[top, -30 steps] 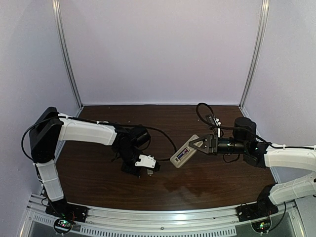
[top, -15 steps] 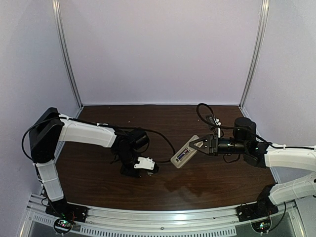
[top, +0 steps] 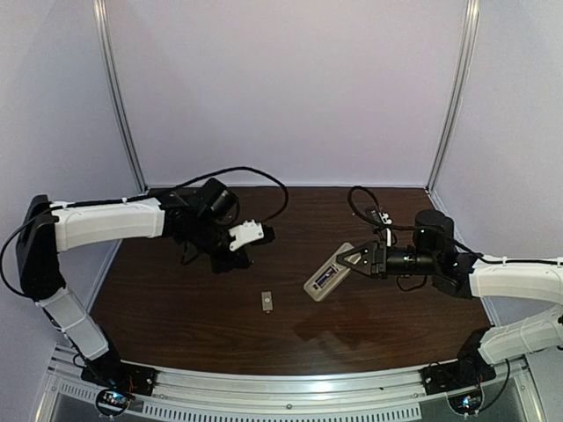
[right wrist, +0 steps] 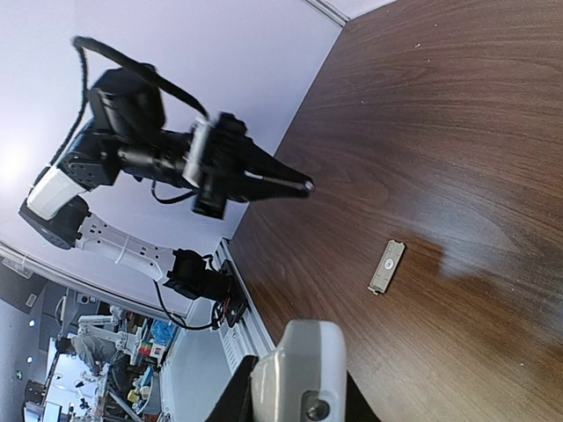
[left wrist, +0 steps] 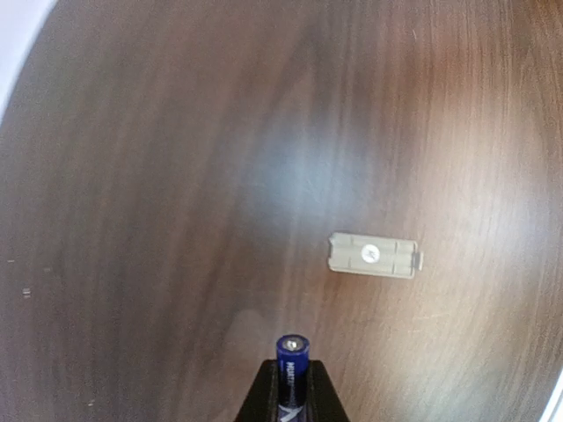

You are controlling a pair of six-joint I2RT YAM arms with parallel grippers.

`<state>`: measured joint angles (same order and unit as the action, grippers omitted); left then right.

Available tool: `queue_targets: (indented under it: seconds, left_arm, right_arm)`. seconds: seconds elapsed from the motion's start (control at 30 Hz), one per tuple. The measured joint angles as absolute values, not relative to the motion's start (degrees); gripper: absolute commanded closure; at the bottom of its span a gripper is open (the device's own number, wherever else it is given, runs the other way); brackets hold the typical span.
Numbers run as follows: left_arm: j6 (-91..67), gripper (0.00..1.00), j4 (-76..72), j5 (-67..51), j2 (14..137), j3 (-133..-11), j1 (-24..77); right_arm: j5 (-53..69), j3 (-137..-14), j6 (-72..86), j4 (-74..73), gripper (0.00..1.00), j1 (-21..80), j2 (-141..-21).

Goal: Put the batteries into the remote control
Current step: Pick up the battery from the center of the board, then place the battery in the battery compartment.

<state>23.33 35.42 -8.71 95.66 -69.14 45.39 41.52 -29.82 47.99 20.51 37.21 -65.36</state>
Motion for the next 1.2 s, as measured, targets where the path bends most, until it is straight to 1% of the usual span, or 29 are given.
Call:
queue_targets:
  seconds: [0.13,0.23,0.4,0.5,0.7,0.93,1.2]
  left_arm:
    - [16.2,1.00,29.5,-13.0,85.6,-69.4,43.5]
    - [9.4,1.00,24.7,-17.6,80.7,-69.4,43.8]
    - [-3.1,1.00,19.4,-24.6,79.2,-70.0,44.1]
    - [-7.7,1.00,14.4,-27.2,79.0,-67.3,45.3]
    - [-11.6,1.00,9.0,-27.5,79.0,-61.7,50.0]
    - [-11.9,1.00,5.5,-23.9,80.5,-61.4,54.7]
    - [-11.9,1.00,4.3,-20.7,83.7,-61.4,55.7]
  right_arm:
    - [41.4,-30.2,48.0,20.9,1.00,37.3,-67.6]
    - [41.0,-31.7,48.2,20.8,1.00,37.7,-69.9]
    - [39.8,-35.1,49.3,21.9,1.00,39.3,-73.8]
    - [39.4,-36.5,51.5,25.1,1.00,40.3,-77.0]
    - [37.8,-37.3,55.5,29.5,1.00,42.6,-82.2]
    - [36.4,-38.4,58.7,33.3,1.00,44.6,-83.9]
    - [36.2,-38.4,62.1,38.4,1.00,45.4,-84.7]
